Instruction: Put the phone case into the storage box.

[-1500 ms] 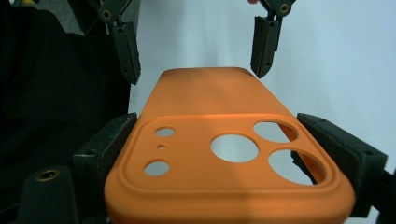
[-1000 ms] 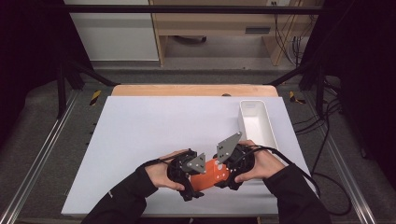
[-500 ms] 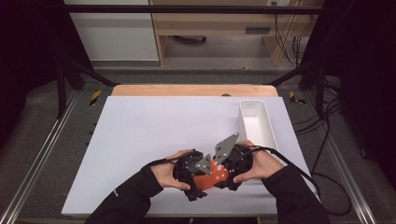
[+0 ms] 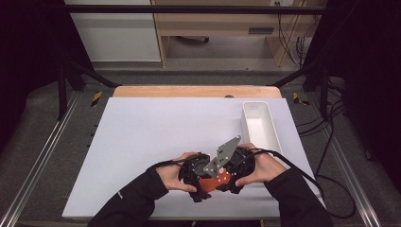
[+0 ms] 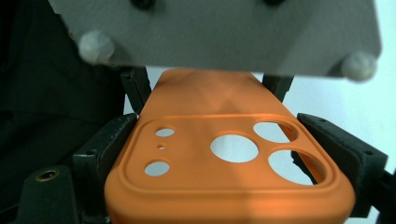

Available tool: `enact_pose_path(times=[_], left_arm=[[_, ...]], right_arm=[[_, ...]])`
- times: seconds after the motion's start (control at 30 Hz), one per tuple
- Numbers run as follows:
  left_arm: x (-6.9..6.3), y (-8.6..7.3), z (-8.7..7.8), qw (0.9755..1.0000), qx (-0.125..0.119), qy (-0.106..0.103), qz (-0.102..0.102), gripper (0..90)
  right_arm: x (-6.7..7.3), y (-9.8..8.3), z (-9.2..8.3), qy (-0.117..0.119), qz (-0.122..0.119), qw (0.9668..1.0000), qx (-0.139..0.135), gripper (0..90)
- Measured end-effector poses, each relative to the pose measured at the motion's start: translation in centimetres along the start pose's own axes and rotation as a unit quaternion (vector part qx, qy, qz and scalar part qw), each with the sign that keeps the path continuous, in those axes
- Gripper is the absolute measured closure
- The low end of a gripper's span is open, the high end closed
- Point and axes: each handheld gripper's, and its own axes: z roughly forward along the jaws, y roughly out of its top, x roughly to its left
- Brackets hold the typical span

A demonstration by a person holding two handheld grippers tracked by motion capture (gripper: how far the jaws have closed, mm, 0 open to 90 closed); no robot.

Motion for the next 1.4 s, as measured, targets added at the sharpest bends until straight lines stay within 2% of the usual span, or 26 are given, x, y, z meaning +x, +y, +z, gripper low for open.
enact_pose_path(times=[0.3,0.57,0.67,0.7,0.73,0.83,0.9,0.97,1.07,1.17,1.4], left_arm=[[0.1,0.3,0.3,0.9998,0.02,-0.001,0.009,12.3],[0.1,0.3,0.3,0.9997,0.025,-0.001,0.0,13.3],[0.2,0.3,0.3,0.9996,0.027,0.002,0.003,13.8],[0.3,0.4,0.2,0.9993,0.035,0.006,0.011,13.9],[0.1,0.3,0.3,0.9996,0.027,0.005,0.001,14.0],[0.3,0.3,0.1,0.9993,0.034,0.012,0.013,14.3],[0.3,0.3,0.0,0.9993,0.03,0.018,0.014,14.4],[0.2,0.3,-0.1,0.9995,0.023,0.019,0.009,14.6],[0.3,0.2,-0.3,0.9994,0.021,0.025,0.013,14.7],[0.3,0.1,-0.5,0.9993,0.016,0.03,0.012,14.8],[0.6,-0.4,-1.0,0.9994,0.009,0.034,0.006,14.8]], right_arm=[[0.0,0.0,0.2,0.004,-0.002,1.0,0.004,16.2],[0.0,0.0,0.3,0.004,-0.002,1.0,0.003,16.2],[0.0,0.0,0.3,0.003,-0.003,1.0,0.003,16.2],[0.0,0.0,0.3,0.002,-0.003,1.0,0.003,16.1],[0.1,0.0,0.3,0.0,-0.005,1.0,0.003,16.0],[0.1,0.0,0.3,-0.004,-0.007,1.0,0.002,15.8],[0.2,0.0,0.2,-0.007,-0.009,0.9999,0.0,15.7],[0.2,0.0,0.1,-0.01,-0.007,0.9999,-0.003,15.5],[0.2,0.0,0.0,-0.015,-0.009,0.9998,-0.009,15.0],[0.1,0.0,-0.1,-0.018,0.001,0.9996,-0.021,14.2],[0.2,-0.2,-0.6,-0.023,0.005,0.9991,-0.036,8.4]])
